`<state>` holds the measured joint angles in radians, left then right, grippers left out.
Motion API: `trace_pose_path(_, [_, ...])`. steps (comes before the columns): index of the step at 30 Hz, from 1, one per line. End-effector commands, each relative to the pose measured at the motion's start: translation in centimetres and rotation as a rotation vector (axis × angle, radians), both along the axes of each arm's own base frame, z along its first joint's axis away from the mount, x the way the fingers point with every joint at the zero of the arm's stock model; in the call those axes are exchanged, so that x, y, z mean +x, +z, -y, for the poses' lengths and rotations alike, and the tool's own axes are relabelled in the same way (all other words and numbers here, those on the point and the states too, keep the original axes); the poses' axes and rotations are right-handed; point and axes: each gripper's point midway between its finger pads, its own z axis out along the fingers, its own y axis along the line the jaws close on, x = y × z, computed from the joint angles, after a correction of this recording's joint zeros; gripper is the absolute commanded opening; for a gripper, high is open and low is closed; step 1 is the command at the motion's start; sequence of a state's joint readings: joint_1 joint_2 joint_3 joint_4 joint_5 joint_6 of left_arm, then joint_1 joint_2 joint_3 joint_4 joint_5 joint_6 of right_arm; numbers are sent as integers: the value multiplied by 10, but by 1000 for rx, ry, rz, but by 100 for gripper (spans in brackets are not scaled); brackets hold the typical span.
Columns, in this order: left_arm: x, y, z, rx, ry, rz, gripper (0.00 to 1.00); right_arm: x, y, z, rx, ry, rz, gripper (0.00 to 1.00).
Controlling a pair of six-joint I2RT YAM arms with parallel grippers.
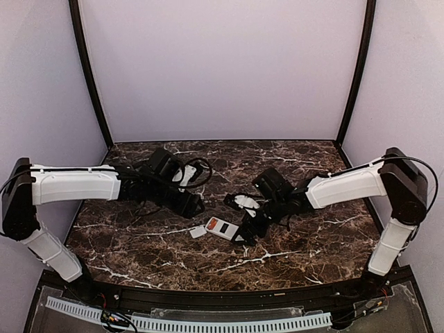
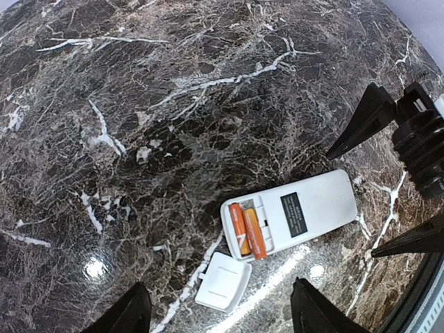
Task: Load the batteries into the remote control
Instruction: Move the remote control without the battery cover to the center of the board.
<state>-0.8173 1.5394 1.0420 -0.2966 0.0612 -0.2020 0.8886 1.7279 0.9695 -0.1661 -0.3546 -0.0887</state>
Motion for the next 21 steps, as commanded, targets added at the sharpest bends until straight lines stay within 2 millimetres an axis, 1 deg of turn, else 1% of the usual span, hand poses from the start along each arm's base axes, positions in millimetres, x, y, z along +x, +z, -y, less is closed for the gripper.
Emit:
trace_pose_path(1, [4, 13, -9, -64, 18, 129, 70, 10, -18, -5, -97, 17, 56, 98])
trace_pose_path(2, [7, 19, -7, -91, 15, 162, 71, 11, -21, -7, -104, 20, 57, 98])
trace_pose_path(3, [3, 19, -11, -100, 14, 173, 71, 13, -23, -10, -107, 24, 60, 97])
trace_pose_path(4, [4, 24, -10, -120, 8, 201, 71, 13, -24, -12, -109, 30, 61, 95])
trace_pose_path(5, [0, 22, -14, -121, 4, 208, 71, 14, -27, -14, -115, 34, 63, 95])
trace_pose_path(6, [3, 27, -14, -133, 7, 243, 71, 15, -28, -16, -118, 36, 67, 94])
trace_pose_path(9, [-2, 29, -21, -139, -14, 293, 70, 17, -35, -18, -139, 43, 75, 92])
trace_pose_path(10, [-5, 32, -16, -156, -59, 313, 69, 17, -38, -18, -145, 46, 74, 91])
trace_pose_path(11, [-9, 31, -18, -159, -77, 323, 69, 17, -40, -18, -149, 52, 74, 89])
trace_pose_path(12, [-10, 38, -15, -177, -103, 361, 68, 16, -42, -18, -152, 57, 74, 87])
trace_pose_path(13, [-13, 32, -17, -172, -113, 363, 67, 15, -44, -17, -158, 61, 71, 85])
trace_pose_path(14, [-13, 37, -15, -180, -147, 406, 67, 14, -47, -15, -164, 64, 68, 83])
trace_pose_path(15, [-15, 32, -15, -175, -162, 412, 66, 13, -48, -14, -166, 66, 67, 81])
trace_pose_path(16, [-16, 33, -12, -179, -191, 439, 66, 11, -51, -12, -172, 69, 61, 79])
trace_pose_path(17, [-18, 29, -12, -176, -207, 443, 65, 9, -52, -11, -174, 73, 56, 75])
trace_pose_path(18, [-19, 30, -8, -188, -241, 466, 64, 7, -54, -9, -177, 75, 51, 71])
trace_pose_path(19, [-23, 25, -8, -177, -272, 476, 62, 5, -56, -7, -179, 79, 43, 68])
trace_pose_path(20, [-26, 26, -4, -198, -306, 491, 61, 2, -58, -6, -180, 85, 35, 64])
trace_pose_path(21, [-33, 20, -2, -198, -355, 496, 58, 0, -59, -4, -182, 90, 27, 60])
